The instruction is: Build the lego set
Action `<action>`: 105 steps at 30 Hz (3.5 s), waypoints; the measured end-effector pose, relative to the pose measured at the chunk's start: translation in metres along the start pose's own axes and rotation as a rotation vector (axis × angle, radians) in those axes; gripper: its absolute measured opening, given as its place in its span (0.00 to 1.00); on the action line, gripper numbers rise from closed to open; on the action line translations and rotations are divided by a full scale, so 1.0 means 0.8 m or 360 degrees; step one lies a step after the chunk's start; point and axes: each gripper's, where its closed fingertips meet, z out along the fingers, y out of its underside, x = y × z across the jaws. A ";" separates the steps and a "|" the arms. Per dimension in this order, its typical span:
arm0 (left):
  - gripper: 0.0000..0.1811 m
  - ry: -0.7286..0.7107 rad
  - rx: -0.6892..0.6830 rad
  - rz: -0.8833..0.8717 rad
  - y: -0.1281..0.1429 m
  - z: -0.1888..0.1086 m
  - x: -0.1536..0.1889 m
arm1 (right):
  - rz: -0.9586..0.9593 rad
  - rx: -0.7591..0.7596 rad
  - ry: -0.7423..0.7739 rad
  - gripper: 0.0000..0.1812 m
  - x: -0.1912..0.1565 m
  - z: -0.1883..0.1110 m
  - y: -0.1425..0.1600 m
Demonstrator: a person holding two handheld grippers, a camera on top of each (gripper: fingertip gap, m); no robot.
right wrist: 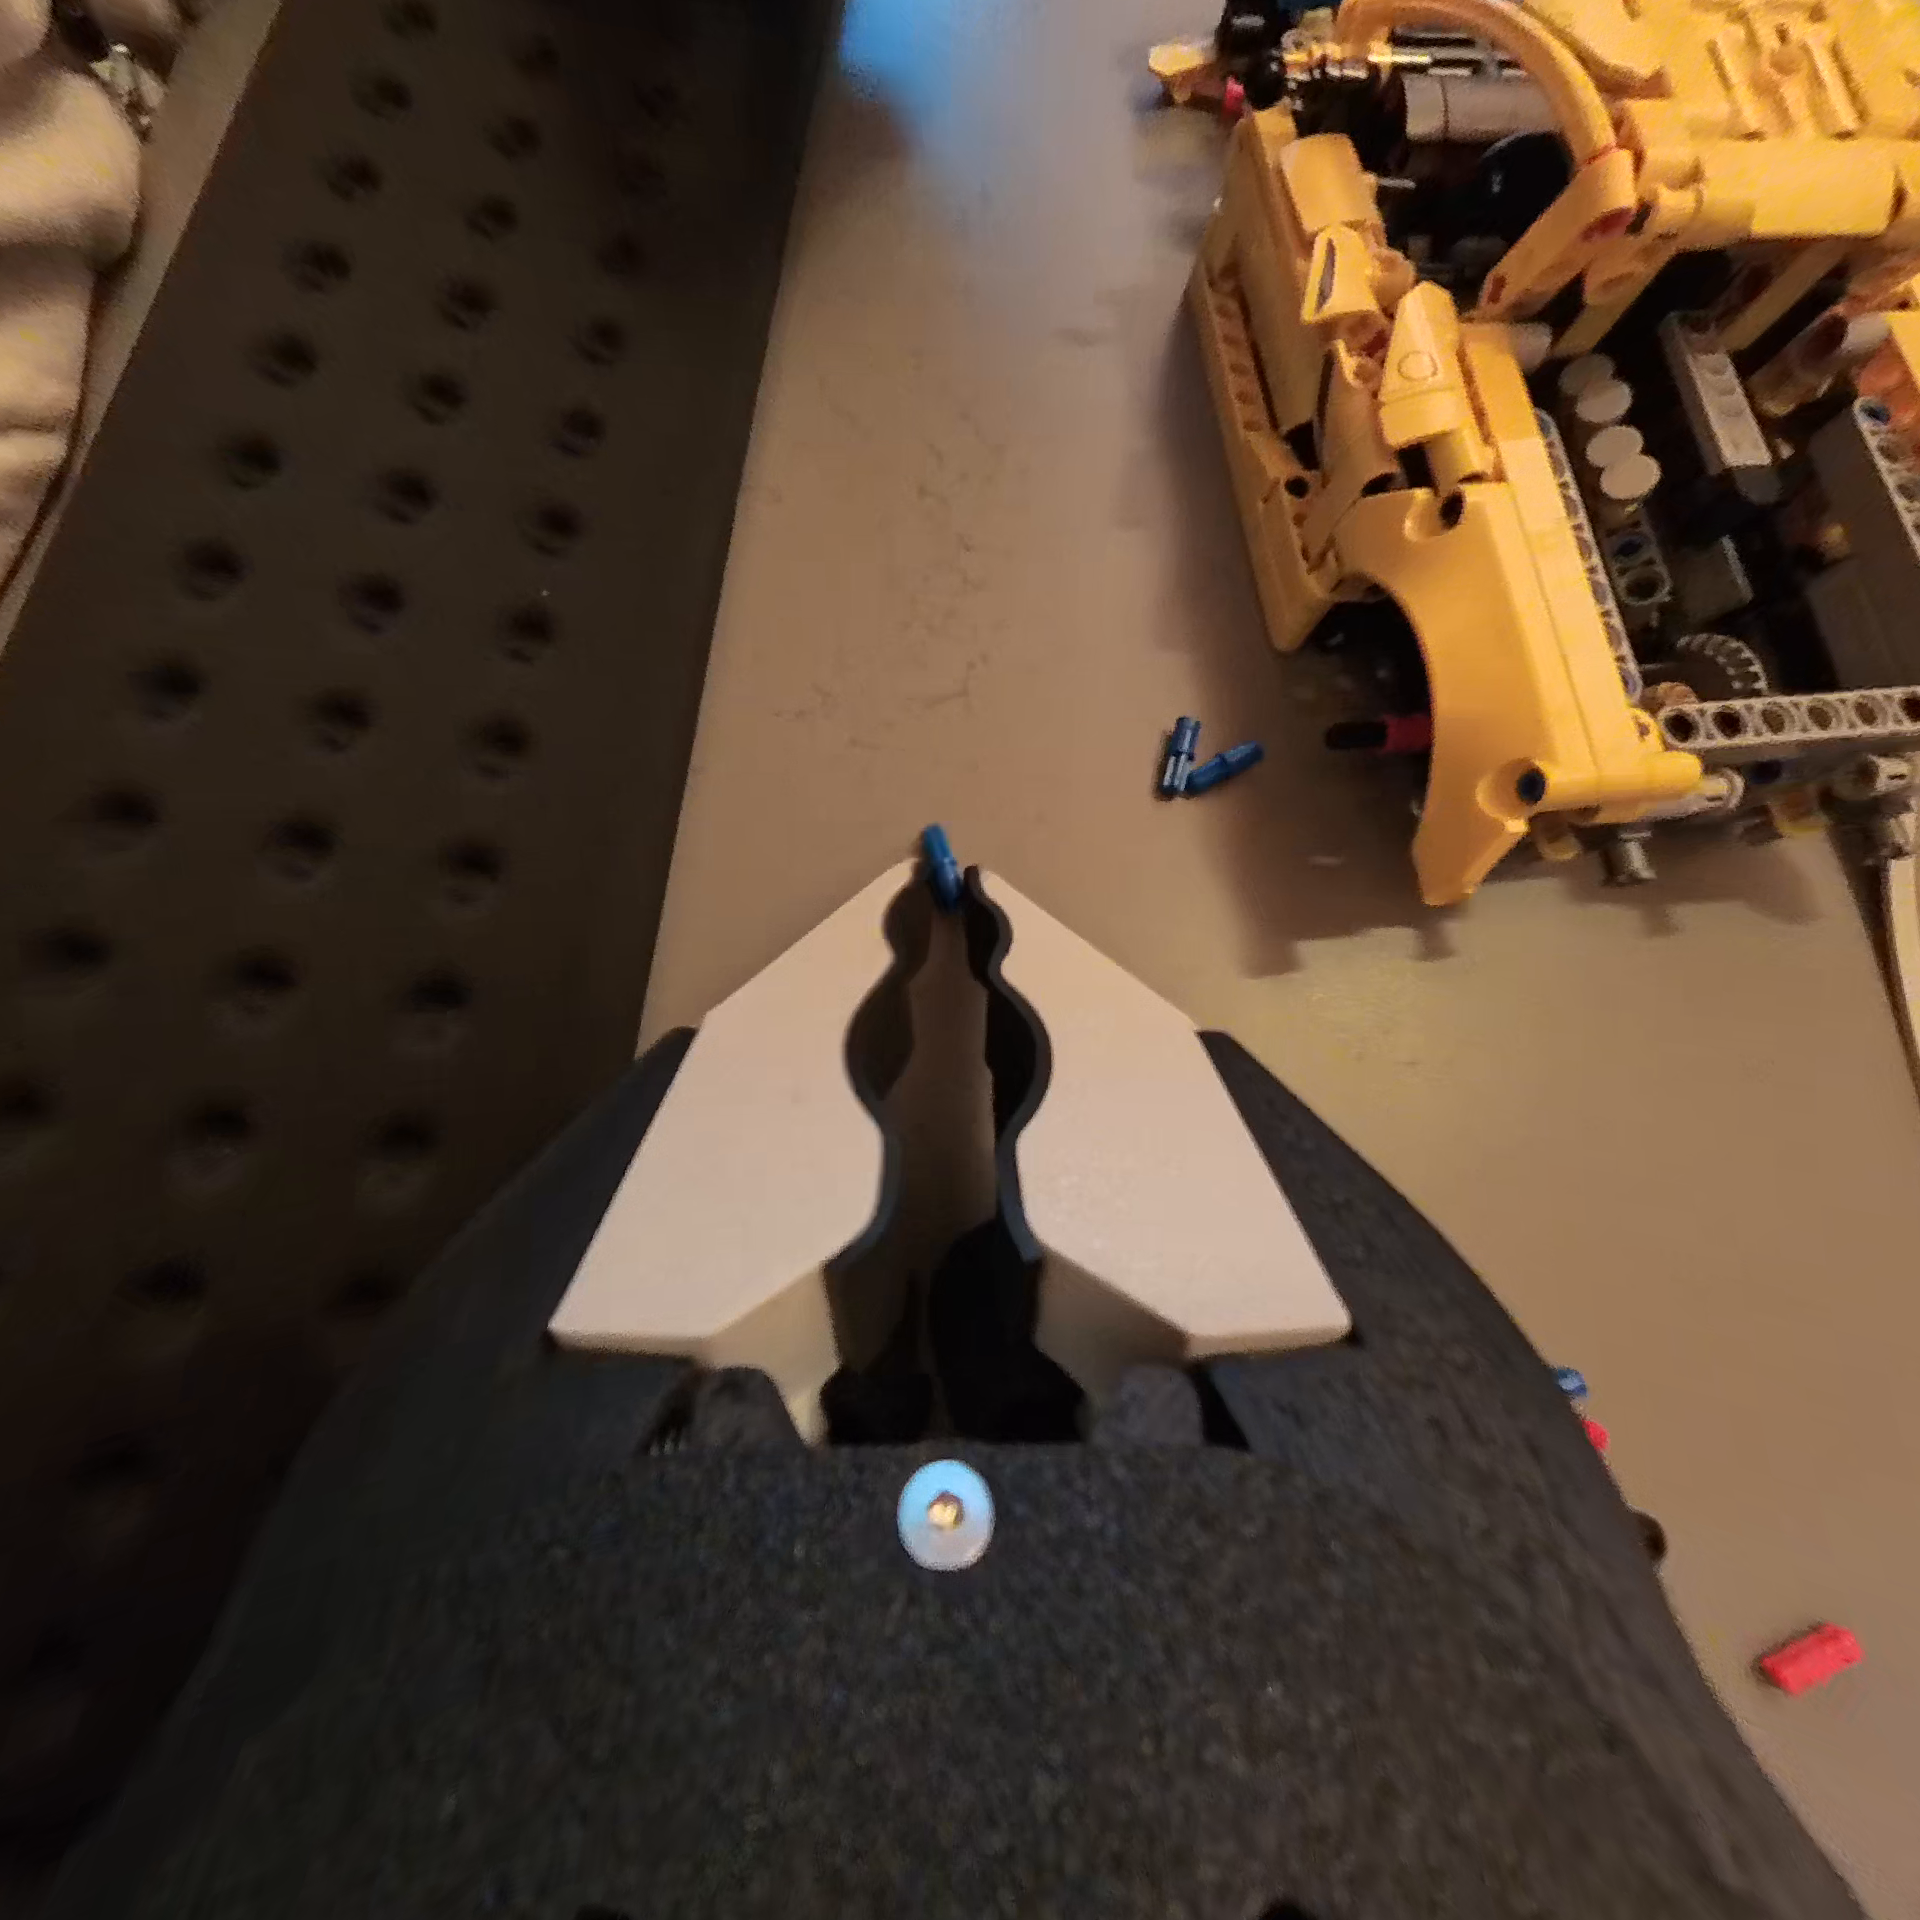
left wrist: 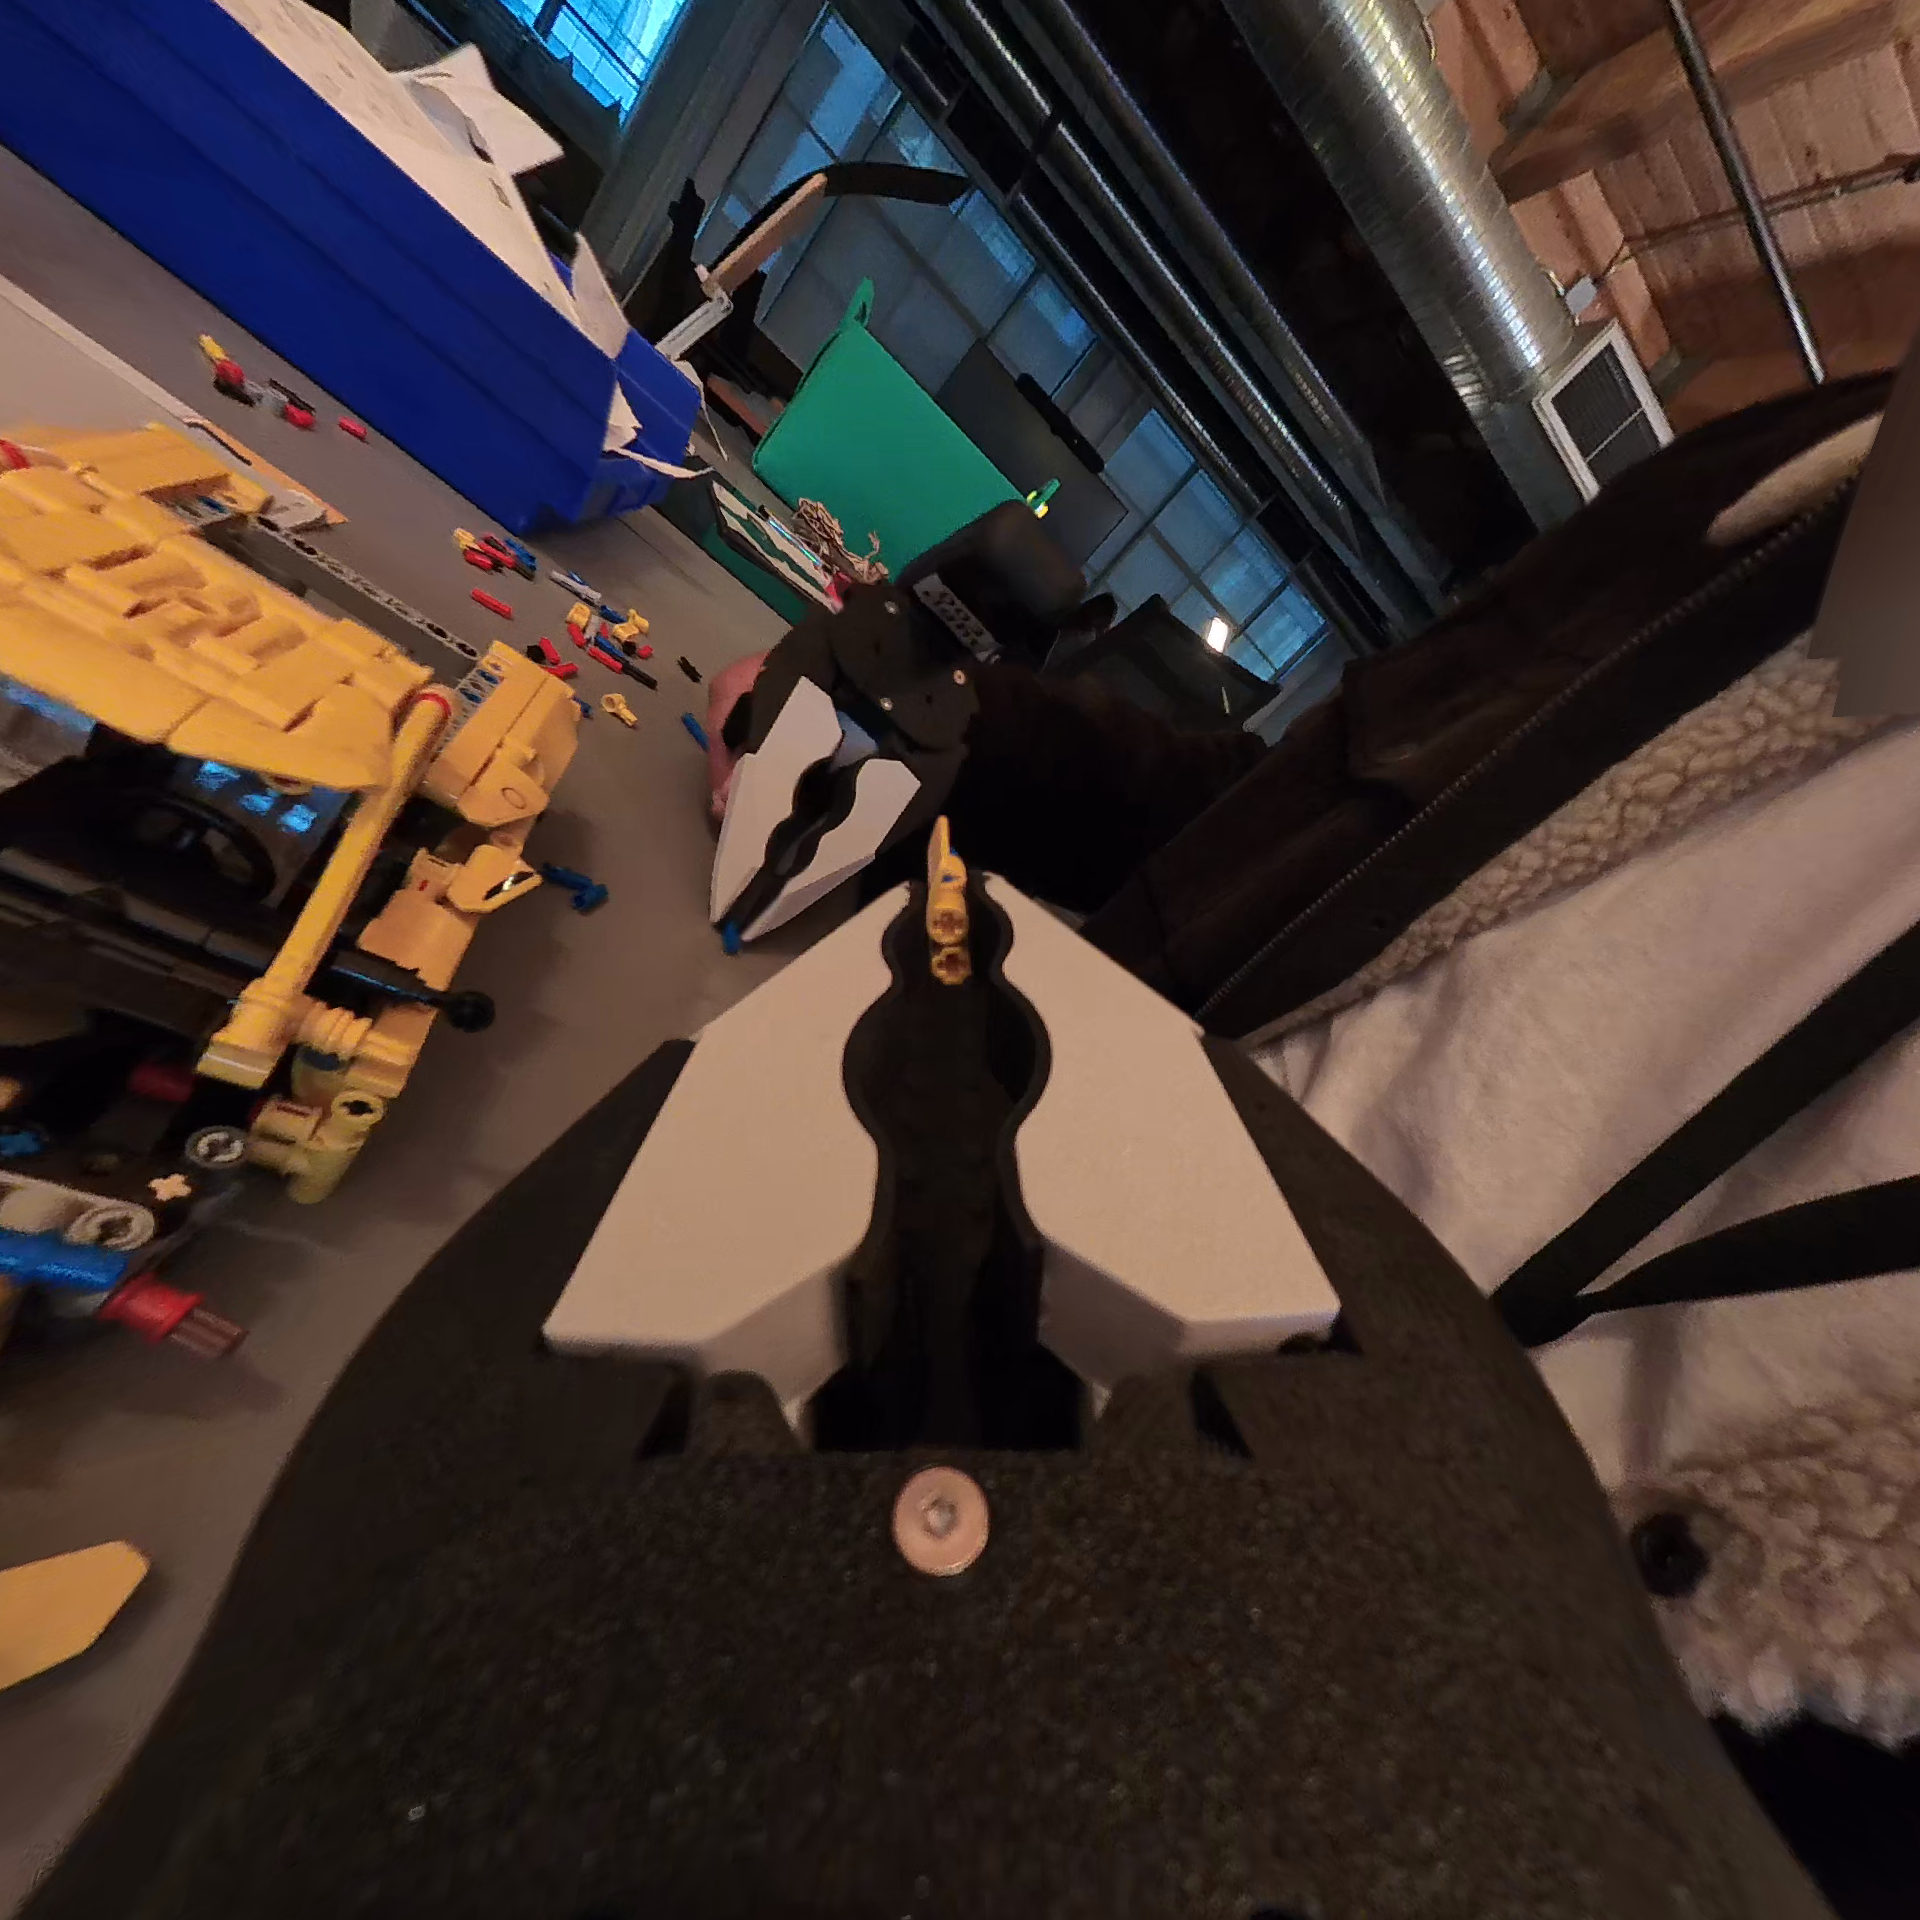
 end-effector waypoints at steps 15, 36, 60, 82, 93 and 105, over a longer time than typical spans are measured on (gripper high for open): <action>0.04 0.0039 0.0237 -0.0395 -0.024 -0.020 -0.025 | -0.0021 0.0001 0.0398 0.02 0.040 0.021 -0.193; 0.04 0.0016 0.0214 -0.0305 -0.022 -0.018 -0.022 | -0.0041 0.0004 0.0299 0.02 0.034 0.027 -0.202; 0.04 -0.0023 0.0125 -0.0086 -0.015 -0.011 -0.013 | 0.0433 0.0209 -0.0080 0.01 0.024 0.027 -0.203; 0.04 0.0123 0.0368 -0.0227 -0.042 -0.030 -0.006 | 0.0829 0.0761 -0.0211 0.06 0.033 0.023 -0.237; 0.04 0.0124 0.0364 -0.0210 -0.040 -0.028 -0.004 | 0.0885 0.0796 -0.0249 0.02 0.035 0.022 -0.234; 0.04 0.0056 0.0515 -0.0103 -0.052 -0.032 -0.005 | 0.0967 0.0916 -0.0212 0.02 0.046 0.024 -0.246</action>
